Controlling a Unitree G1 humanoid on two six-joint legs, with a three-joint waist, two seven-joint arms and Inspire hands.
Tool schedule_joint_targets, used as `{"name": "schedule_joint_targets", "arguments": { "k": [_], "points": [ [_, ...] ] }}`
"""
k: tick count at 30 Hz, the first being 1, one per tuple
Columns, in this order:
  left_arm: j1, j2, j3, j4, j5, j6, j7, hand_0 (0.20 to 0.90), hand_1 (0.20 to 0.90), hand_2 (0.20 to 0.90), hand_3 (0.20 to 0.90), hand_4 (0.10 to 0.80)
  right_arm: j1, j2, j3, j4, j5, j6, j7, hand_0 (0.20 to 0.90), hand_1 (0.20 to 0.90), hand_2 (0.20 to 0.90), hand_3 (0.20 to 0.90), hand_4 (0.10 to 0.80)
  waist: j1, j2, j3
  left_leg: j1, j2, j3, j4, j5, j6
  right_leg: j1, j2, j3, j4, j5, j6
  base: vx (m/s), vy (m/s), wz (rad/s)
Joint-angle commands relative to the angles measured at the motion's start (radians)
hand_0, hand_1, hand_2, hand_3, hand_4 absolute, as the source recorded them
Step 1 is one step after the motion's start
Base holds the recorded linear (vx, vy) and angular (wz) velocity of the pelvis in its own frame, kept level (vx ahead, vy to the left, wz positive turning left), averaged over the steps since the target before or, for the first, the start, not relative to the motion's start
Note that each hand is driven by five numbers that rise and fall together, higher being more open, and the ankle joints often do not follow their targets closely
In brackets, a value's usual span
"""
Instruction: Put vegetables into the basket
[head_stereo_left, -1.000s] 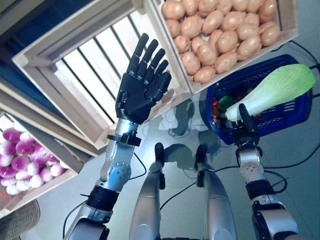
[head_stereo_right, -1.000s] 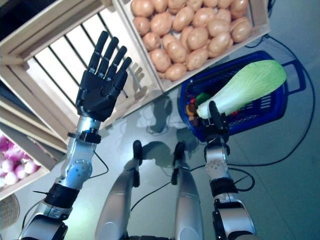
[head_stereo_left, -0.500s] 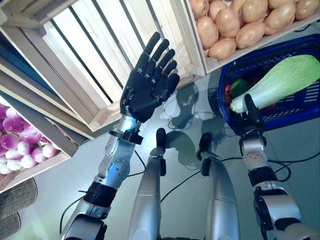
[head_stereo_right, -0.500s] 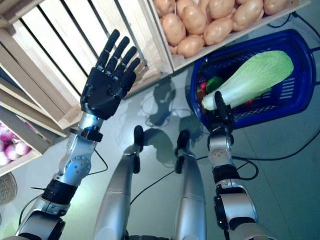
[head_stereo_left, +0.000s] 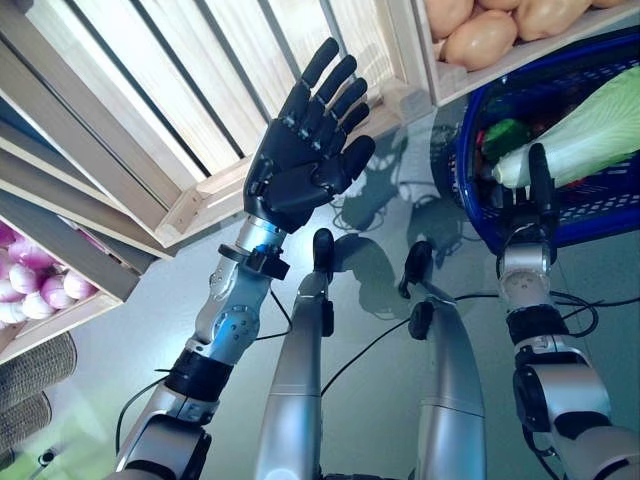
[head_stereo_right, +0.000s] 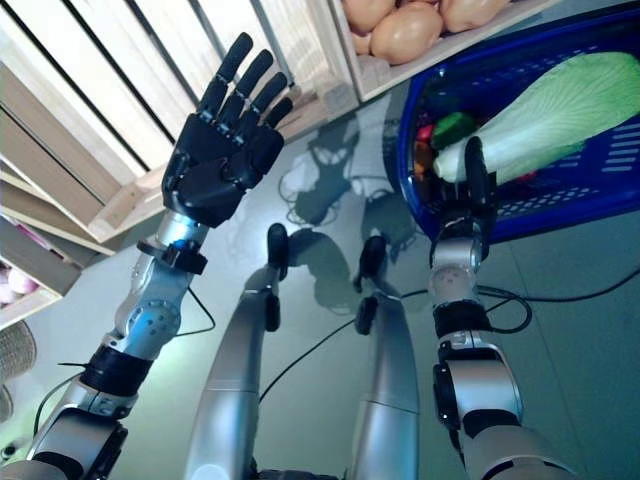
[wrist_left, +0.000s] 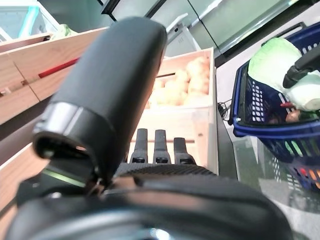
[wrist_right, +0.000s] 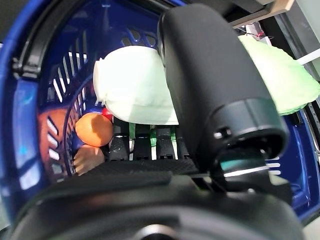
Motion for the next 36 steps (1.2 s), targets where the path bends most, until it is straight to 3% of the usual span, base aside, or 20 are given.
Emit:
{"name": "schedule_joint_targets", "arguments": {
  "k": [1,12,17,23,29,35,36],
  "points": [
    [-0.062,-0.002,0.001,-0.173,0.020,-0.056,-0.065,0.900,0.900,0.900,0.900,0.800,-0.009,-0.081,-0.039,-0.079,0.027,-0.145,-0.029,0.900,0.900,0.900,0.900,0.800,-0.004,0.060,0.000,-0.003,-0.055,-0.007,0.008,-0.029,-0.014,0.044,0.018,0.011,0.008,0.050,0.041,-0.001,-0.024,0.07],
    [-0.041,0.000,0.010,-0.181,0.002,-0.070,-0.090,0.900,0.900,0.900,0.900,0.800,0.009,-0.097,-0.038,-0.040,-0.031,-0.113,-0.057,0.900,0.900,0.900,0.900,0.800,-0.002,0.061,0.000,0.047,-0.058,-0.007,-0.030,-0.021,-0.019,0.092,0.020,0.006,-0.047,0.066,0.040,0.010,0.023,0.03],
    [-0.022,0.011,0.024,-0.183,-0.016,-0.070,-0.094,0.900,0.900,0.900,0.900,0.800,0.021,-0.116,-0.022,0.002,-0.117,-0.113,-0.124,0.900,0.900,0.900,0.900,0.800,0.001,0.051,0.000,0.133,-0.056,-0.004,-0.076,-0.020,-0.018,0.173,0.028,-0.002,-0.112,0.076,0.040,0.022,0.036,0.01],
    [0.005,0.029,0.037,-0.189,-0.045,-0.076,-0.131,0.900,0.900,0.900,0.900,0.800,0.035,-0.113,-0.009,0.031,-0.103,-0.113,-0.101,0.900,0.900,0.900,0.900,0.800,0.007,0.042,0.000,0.236,-0.053,0.006,-0.148,-0.009,-0.019,0.273,0.033,-0.019,-0.195,0.091,0.040,0.015,0.012,0.02],
    [0.039,0.043,0.051,-0.189,-0.024,-0.021,-0.152,0.900,0.900,0.900,0.900,0.800,0.115,-0.061,0.050,0.017,-0.260,-0.088,-0.086,0.900,0.900,0.900,0.900,0.800,0.008,0.012,0.000,0.398,-0.053,0.025,-0.192,-0.026,-0.013,0.441,0.039,-0.035,-0.242,0.074,0.034,0.007,0.040,-0.03],
    [0.086,0.050,0.064,-0.166,-0.057,0.046,-0.164,0.900,0.900,0.900,0.900,0.800,0.252,0.001,0.081,-0.010,-0.247,-0.113,0.038,0.900,0.900,0.900,0.900,0.800,-0.010,-0.006,-0.001,0.607,-0.033,0.061,-0.268,-0.025,-0.015,0.660,0.046,-0.050,-0.330,0.069,0.035,0.034,0.095,-0.12],
    [0.116,0.042,0.063,-0.154,-0.062,0.070,-0.161,0.900,0.900,0.900,0.900,0.800,0.318,0.017,0.099,-0.031,-0.254,-0.122,0.066,0.900,0.900,0.900,0.900,0.800,-0.017,-0.009,-0.030,0.667,-0.027,0.067,-0.307,-0.023,-0.014,0.719,0.050,-0.054,-0.363,0.065,0.040,0.163,0.129,-0.16]
  ]
}}
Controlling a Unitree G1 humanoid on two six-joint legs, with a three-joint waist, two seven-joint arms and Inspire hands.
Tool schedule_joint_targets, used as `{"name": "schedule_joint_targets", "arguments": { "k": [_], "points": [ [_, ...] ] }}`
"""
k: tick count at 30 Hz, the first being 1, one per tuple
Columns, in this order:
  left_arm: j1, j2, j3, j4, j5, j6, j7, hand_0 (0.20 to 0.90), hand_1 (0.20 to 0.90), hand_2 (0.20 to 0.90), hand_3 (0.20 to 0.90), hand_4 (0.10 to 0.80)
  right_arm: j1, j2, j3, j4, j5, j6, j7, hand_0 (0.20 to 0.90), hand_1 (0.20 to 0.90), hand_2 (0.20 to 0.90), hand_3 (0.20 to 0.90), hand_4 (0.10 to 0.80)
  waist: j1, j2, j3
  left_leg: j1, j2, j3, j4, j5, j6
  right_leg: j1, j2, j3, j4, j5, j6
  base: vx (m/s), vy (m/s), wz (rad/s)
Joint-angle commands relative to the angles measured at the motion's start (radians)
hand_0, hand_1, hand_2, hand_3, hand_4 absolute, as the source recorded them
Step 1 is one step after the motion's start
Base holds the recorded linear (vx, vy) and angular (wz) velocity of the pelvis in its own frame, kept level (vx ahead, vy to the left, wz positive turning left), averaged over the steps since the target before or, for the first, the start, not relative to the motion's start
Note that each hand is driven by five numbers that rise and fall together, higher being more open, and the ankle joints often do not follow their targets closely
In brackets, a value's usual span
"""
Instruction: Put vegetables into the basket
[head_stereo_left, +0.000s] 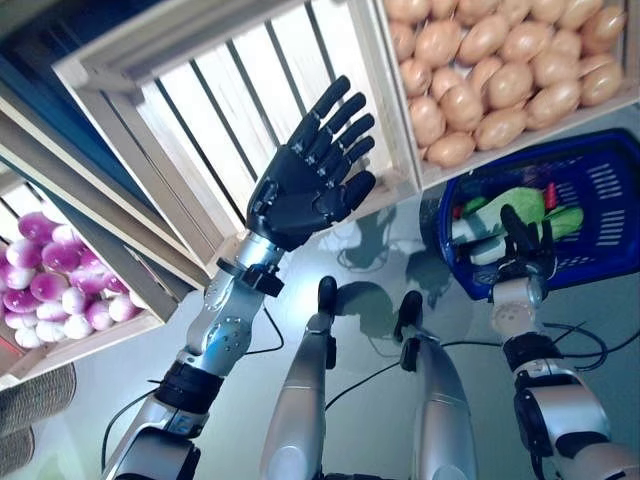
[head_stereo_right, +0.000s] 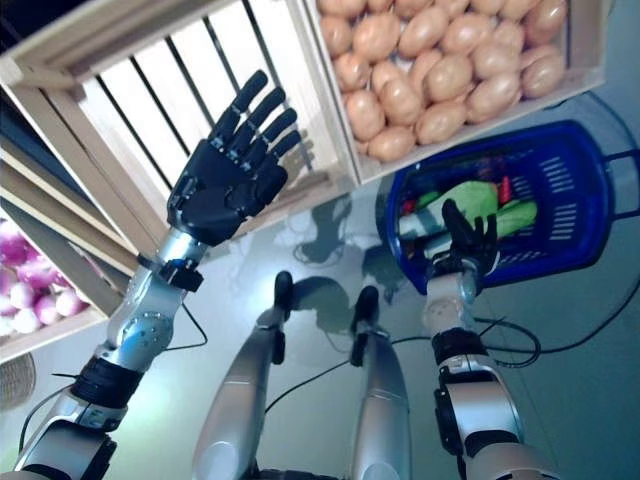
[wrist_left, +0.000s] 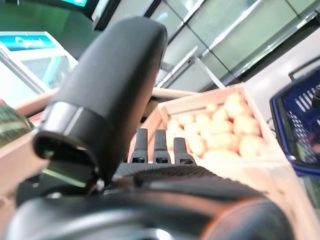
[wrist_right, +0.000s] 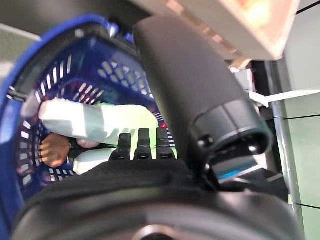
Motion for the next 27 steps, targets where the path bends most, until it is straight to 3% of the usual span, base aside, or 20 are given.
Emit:
{"name": "schedule_joint_targets", "arguments": {
  "k": [1,3,6,9,14,18,25,27],
  "points": [
    [0.020,-0.012,0.047,-0.141,-0.023,0.001,-0.065,0.900,0.900,0.900,0.900,0.800,0.119,-0.019,0.012,-0.113,-0.086,-0.091,0.114,0.900,0.900,0.900,0.900,0.800,-0.015,-0.005,-0.051,0.116,-0.027,0.039,-0.064,-0.039,-0.024,0.175,0.037,-0.034,-0.131,0.043,0.003,0.158,0.130,-0.13],
    [0.064,-0.017,0.044,-0.131,-0.006,0.012,-0.060,0.900,0.900,0.900,0.900,0.800,0.189,-0.024,0.029,-0.141,-0.171,-0.073,0.126,0.900,0.900,0.900,0.900,0.800,-0.023,-0.007,-0.093,0.165,-0.022,0.043,-0.116,-0.023,-0.026,0.224,0.037,-0.037,-0.186,0.058,0.005,0.090,0.096,-0.10],
    [0.147,-0.034,0.052,-0.091,0.027,0.055,-0.102,0.900,0.900,0.900,0.900,0.800,0.310,-0.053,0.083,-0.192,-0.449,-0.002,0.129,0.900,0.900,0.900,0.900,0.800,-0.039,-0.021,-0.172,0.283,-0.010,0.055,-0.216,0.000,-0.028,0.342,0.039,-0.041,-0.290,0.087,0.016,0.094,0.084,-0.23],
    [0.203,-0.034,0.054,-0.042,0.122,0.103,-0.105,0.900,0.900,0.900,0.900,0.800,0.389,-0.081,0.125,-0.231,-0.578,0.064,0.169,0.900,0.900,0.900,0.900,0.800,-0.052,-0.039,-0.244,0.371,-0.001,0.066,-0.275,0.007,-0.028,0.434,0.045,-0.038,-0.349,0.095,0.022,0.089,0.031,-0.19],
    [0.282,-0.020,0.039,0.089,0.268,0.124,-0.099,0.900,0.900,0.900,0.900,0.800,0.501,-0.073,0.158,-0.231,-0.718,0.127,0.254,0.900,0.900,0.900,0.900,0.800,-0.067,-0.049,-0.334,0.464,0.013,0.076,-0.322,0.006,-0.030,0.519,0.050,-0.033,-0.399,0.107,0.030,0.119,0.027,-0.12],
    [0.328,-0.007,-0.032,0.280,0.489,0.122,-0.112,0.900,0.900,0.900,0.900,0.800,0.560,-0.051,0.189,-0.174,-0.780,0.218,0.349,0.900,0.900,0.900,0.900,0.800,-0.086,-0.054,-0.402,0.550,0.031,0.092,-0.378,0.003,-0.039,0.606,0.050,-0.020,-0.491,0.134,0.048,0.068,0.010,-0.05],
    [0.322,-0.042,-0.100,0.528,0.636,0.146,-0.069,0.900,0.900,0.900,0.900,0.800,0.581,-0.022,0.236,-0.063,-0.844,0.292,0.416,0.900,0.900,0.900,0.900,0.800,-0.104,-0.054,-0.437,0.586,0.043,0.114,-0.378,-0.018,-0.042,0.636,0.046,-0.021,-0.512,0.134,0.063,-0.003,-0.003,-0.07],
    [0.315,-0.060,-0.115,0.646,0.711,0.113,-0.033,0.900,0.900,0.900,0.900,0.800,0.576,-0.002,0.253,-0.001,-0.851,0.314,0.422,0.900,0.900,0.900,0.900,0.800,-0.109,-0.055,-0.442,0.599,0.045,0.119,-0.378,-0.023,-0.040,0.645,0.047,-0.020,-0.512,0.130,0.064,0.018,-0.012,-0.10]
  ]
}}
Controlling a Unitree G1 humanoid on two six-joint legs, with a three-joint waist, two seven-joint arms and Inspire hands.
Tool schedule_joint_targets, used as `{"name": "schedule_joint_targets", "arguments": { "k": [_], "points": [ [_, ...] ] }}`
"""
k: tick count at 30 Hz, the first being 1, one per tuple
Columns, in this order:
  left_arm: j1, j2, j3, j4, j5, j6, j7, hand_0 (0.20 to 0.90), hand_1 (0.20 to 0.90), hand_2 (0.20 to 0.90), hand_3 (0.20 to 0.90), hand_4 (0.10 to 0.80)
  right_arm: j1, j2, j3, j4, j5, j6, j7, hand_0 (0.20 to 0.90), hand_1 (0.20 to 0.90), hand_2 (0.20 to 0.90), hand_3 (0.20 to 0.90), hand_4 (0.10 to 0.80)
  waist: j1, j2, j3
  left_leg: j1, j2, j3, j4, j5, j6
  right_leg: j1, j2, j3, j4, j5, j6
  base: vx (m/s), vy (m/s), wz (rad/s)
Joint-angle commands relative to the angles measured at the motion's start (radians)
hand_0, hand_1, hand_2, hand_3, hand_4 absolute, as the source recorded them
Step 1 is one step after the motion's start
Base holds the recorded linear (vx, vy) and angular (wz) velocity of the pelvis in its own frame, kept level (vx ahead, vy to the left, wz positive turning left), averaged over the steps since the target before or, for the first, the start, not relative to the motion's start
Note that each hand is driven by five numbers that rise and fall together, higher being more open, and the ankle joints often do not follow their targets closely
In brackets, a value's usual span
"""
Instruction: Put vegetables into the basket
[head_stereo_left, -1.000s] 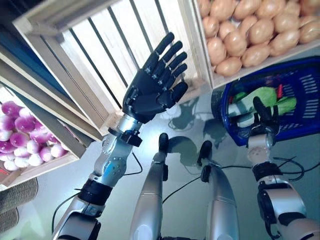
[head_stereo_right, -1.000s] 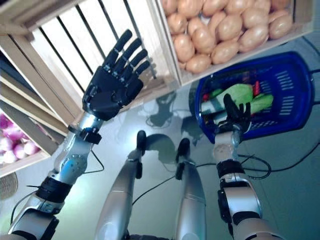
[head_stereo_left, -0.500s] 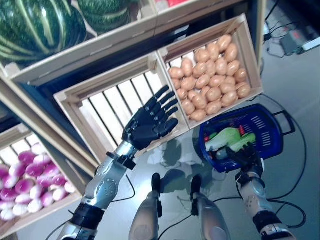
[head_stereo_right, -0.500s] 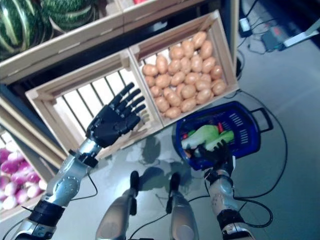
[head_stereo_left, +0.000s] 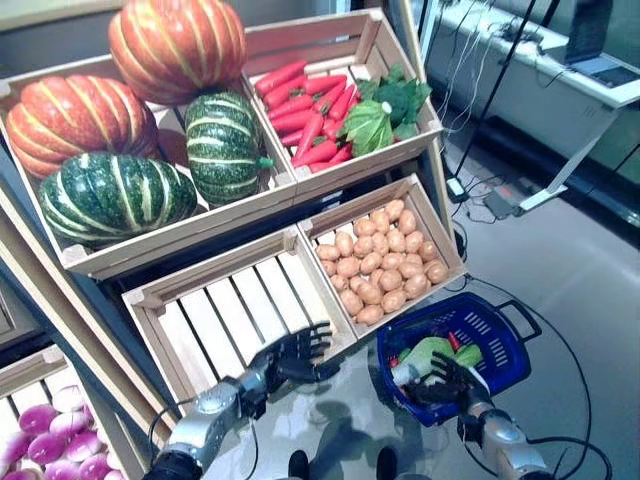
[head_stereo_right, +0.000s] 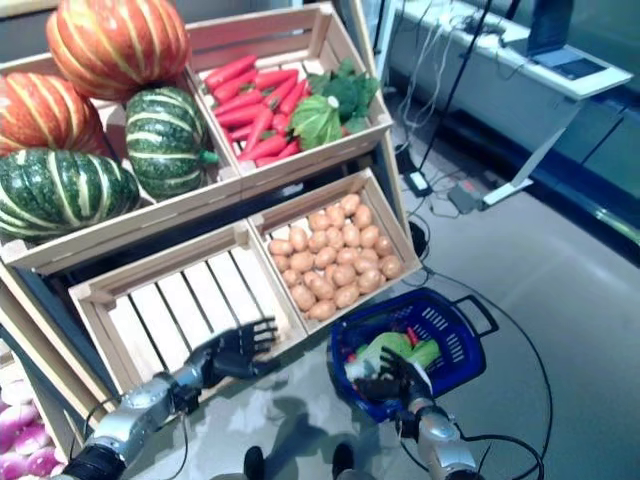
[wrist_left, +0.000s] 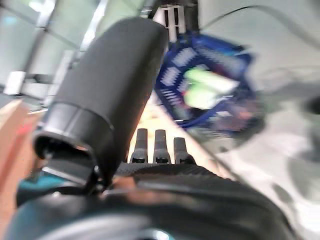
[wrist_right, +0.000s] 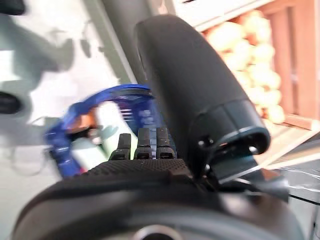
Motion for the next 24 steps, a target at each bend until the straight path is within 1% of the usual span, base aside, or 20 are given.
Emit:
{"name": "schedule_joint_targets", "arguments": {
  "k": [1,2,3,6,8,11,13,14,16,18,23,24],
  "points": [
    [-0.059,-0.046,0.005,0.117,0.106,-0.070,0.049,0.900,0.900,0.900,0.900,0.800,-0.025,0.001,0.030,0.040,-0.028,0.036,0.047,0.900,0.900,0.900,0.900,0.800,-0.013,0.009,-0.039,0.000,0.018,0.022,0.009,-0.031,-0.035,0.033,-0.015,-0.022,0.006,0.013,0.021,0.031,-0.005,-0.11],
    [-0.059,-0.054,0.009,0.143,0.122,-0.065,0.061,0.900,0.900,0.900,0.900,0.800,-0.024,0.009,0.032,0.058,-0.038,0.043,0.052,0.900,0.900,0.900,0.900,0.800,-0.013,0.009,-0.040,0.003,0.017,0.023,0.009,-0.032,-0.034,0.035,-0.015,-0.022,0.006,0.012,0.021,0.028,0.003,-0.11],
    [-0.062,-0.064,0.013,0.191,0.172,-0.073,0.093,0.900,0.900,0.900,0.900,0.800,-0.025,0.018,0.037,0.088,-0.046,0.066,0.049,0.900,0.900,0.900,0.900,0.800,-0.011,0.010,-0.042,0.006,0.017,0.023,0.009,-0.034,-0.034,0.040,-0.016,-0.026,0.006,0.009,0.021,0.025,0.006,-0.11],
    [-0.073,-0.092,0.007,0.319,0.289,-0.075,0.136,0.900,0.900,0.900,0.900,0.800,-0.034,0.042,0.036,0.167,0.001,0.098,0.029,0.900,0.900,0.900,0.900,0.800,-0.010,0.012,-0.045,0.015,0.017,0.022,0.009,-0.037,-0.032,0.049,-0.017,-0.029,0.006,0.006,0.022,0.031,0.009,-0.05],
    [-0.077,-0.106,0.002,0.411,0.330,-0.047,0.179,0.900,0.900,0.900,0.900,0.800,-0.043,0.057,0.031,0.218,0.008,0.108,0.037,0.900,0.900,0.900,0.900,0.800,-0.009,0.014,-0.049,0.023,0.016,0.020,0.009,-0.039,-0.031,0.057,-0.016,-0.030,0.006,0.002,0.022,0.053,0.018,0.02],
    [-0.079,-0.122,0.000,0.495,0.390,-0.032,0.201,0.900,0.900,0.900,0.900,0.800,-0.049,0.068,0.041,0.243,-0.001,0.097,0.051,0.900,0.900,0.900,0.900,0.800,-0.008,0.015,-0.051,0.026,0.017,0.016,0.009,-0.038,-0.031,0.063,-0.019,-0.033,0.006,-0.001,0.022,0.043,0.014,0.00],
    [-0.078,-0.130,-0.008,0.533,0.416,-0.009,0.204,0.900,0.900,0.900,0.900,0.800,-0.057,0.070,0.049,0.247,0.004,0.094,0.062,0.900,0.900,0.900,0.900,0.800,-0.006,0.018,-0.053,0.029,0.016,0.014,0.009,-0.040,-0.029,0.065,-0.020,-0.032,0.006,-0.003,0.022,0.052,0.016,0.03],
    [-0.078,-0.131,-0.009,0.536,0.417,-0.007,0.207,0.900,0.900,0.900,0.900,0.800,-0.058,0.070,0.049,0.246,0.003,0.096,0.062,0.900,0.900,0.900,0.900,0.800,-0.006,0.018,-0.053,0.029,0.016,0.014,0.009,-0.040,-0.029,0.065,-0.020,-0.032,0.006,-0.003,0.022,0.038,0.016,0.03],
    [-0.075,-0.135,-0.006,0.557,0.410,0.040,0.226,0.900,0.900,0.900,0.900,0.800,-0.062,0.067,0.059,0.233,-0.001,0.101,0.066,0.900,0.900,0.900,0.900,0.800,-0.006,0.022,-0.051,0.028,0.013,0.009,0.009,-0.040,-0.028,0.064,-0.023,-0.031,0.006,-0.005,0.023,0.012,0.016,0.01],
    [-0.075,-0.137,0.001,0.575,0.401,0.051,0.230,0.900,0.900,0.900,0.900,0.800,-0.063,0.068,0.065,0.227,0.001,0.091,0.067,0.900,0.900,0.900,0.900,0.800,-0.004,0.025,-0.050,0.028,0.010,0.004,0.009,-0.042,-0.026,0.066,-0.025,-0.031,0.006,-0.005,0.023,0.033,0.036,0.00],
    [-0.076,-0.144,0.005,0.587,0.396,0.053,0.227,0.900,0.900,0.900,0.900,0.800,-0.065,0.072,0.068,0.225,-0.004,0.087,0.076,0.900,0.900,0.900,0.900,0.800,-0.005,0.024,-0.056,0.032,0.008,-0.001,0.009,-0.049,-0.024,0.067,-0.028,-0.028,0.006,-0.007,0.025,0.043,0.022,0.00],
    [-0.078,-0.146,0.007,0.587,0.403,0.043,0.229,0.900,0.900,0.900,0.900,0.800,-0.065,0.072,0.067,0.227,-0.008,0.087,0.079,0.900,0.900,0.900,0.900,0.800,-0.004,0.024,-0.056,0.032,0.008,-0.001,0.009,-0.050,-0.024,0.067,-0.029,-0.028,0.006,-0.007,0.026,0.000,0.000,0.00]
  ]
}}
